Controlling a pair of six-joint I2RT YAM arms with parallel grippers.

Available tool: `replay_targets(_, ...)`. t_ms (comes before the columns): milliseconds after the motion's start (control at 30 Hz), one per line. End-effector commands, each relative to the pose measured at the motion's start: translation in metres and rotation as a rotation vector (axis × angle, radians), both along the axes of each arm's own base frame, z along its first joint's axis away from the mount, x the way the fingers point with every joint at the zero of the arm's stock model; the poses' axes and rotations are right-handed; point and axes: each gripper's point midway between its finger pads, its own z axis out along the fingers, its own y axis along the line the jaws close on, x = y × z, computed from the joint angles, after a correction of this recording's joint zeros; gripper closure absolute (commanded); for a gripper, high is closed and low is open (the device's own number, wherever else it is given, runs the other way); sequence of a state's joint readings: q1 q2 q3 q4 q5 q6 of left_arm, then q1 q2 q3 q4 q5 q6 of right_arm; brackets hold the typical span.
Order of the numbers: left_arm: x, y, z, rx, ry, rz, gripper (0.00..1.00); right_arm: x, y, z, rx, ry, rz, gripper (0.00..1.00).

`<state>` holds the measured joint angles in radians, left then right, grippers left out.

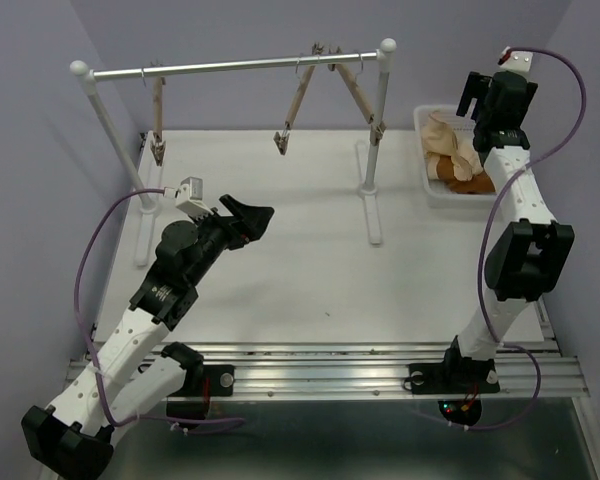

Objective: Remove the underwear clipped to the hanger

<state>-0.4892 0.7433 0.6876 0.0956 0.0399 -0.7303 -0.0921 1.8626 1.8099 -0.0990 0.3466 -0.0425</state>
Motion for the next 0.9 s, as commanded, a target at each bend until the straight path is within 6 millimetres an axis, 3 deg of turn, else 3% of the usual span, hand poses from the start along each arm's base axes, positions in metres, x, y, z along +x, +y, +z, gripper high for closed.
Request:
replay_targets(0,0.003,0.006,0.023,-0.013,-0.050,0.033,0.01,-0.045,0.008,0.046,0.107,-0.115,-0.022,0.00)
replay_targets(33,0.003,0.006,0.022,-0.011,-0.048,0.034,0.01,-0.061,0.018,0.061,0.159,-0.158,0.011,0.00)
replay_targets(100,0.005,0.005,0.020,-0.007,-0.041,0.033,0.01,-0.079,0.026,0.053,0.214,-0.148,0.029,0.00)
replay_targets(133,0.006,0.005,0.019,-0.006,-0.038,0.034,0.01,-0.099,0.032,0.038,0.270,-0.132,0.030,0.00)
replay_targets(233,0.011,0.008,0.014,-0.004,-0.026,0.064,0.01,-0.125,0.044,0.005,0.401,-0.106,0.021,0.00)
replay_targets(267,0.011,0.008,0.012,-0.006,-0.021,0.064,0.01,-0.141,0.049,-0.016,0.435,-0.075,0.023,0.00)
replay_targets(367,0.013,0.008,0.008,-0.003,-0.009,0.070,0.01,-0.165,0.056,-0.053,0.509,-0.029,0.000,0.00)
replay_targets(433,0.013,0.008,0.006,0.003,-0.003,0.069,0.01,-0.172,0.057,-0.063,0.518,-0.014,-0.006,0.00)
replay_targets(533,0.014,0.008,0.004,0.008,0.001,0.070,0.01,-0.179,0.060,-0.068,0.523,0.004,0.005,0.00)
replay_targets(867,0.009,0.014,0.000,0.007,0.013,0.091,0.01,-0.191,0.059,-0.055,0.505,-0.044,0.011,0.00)
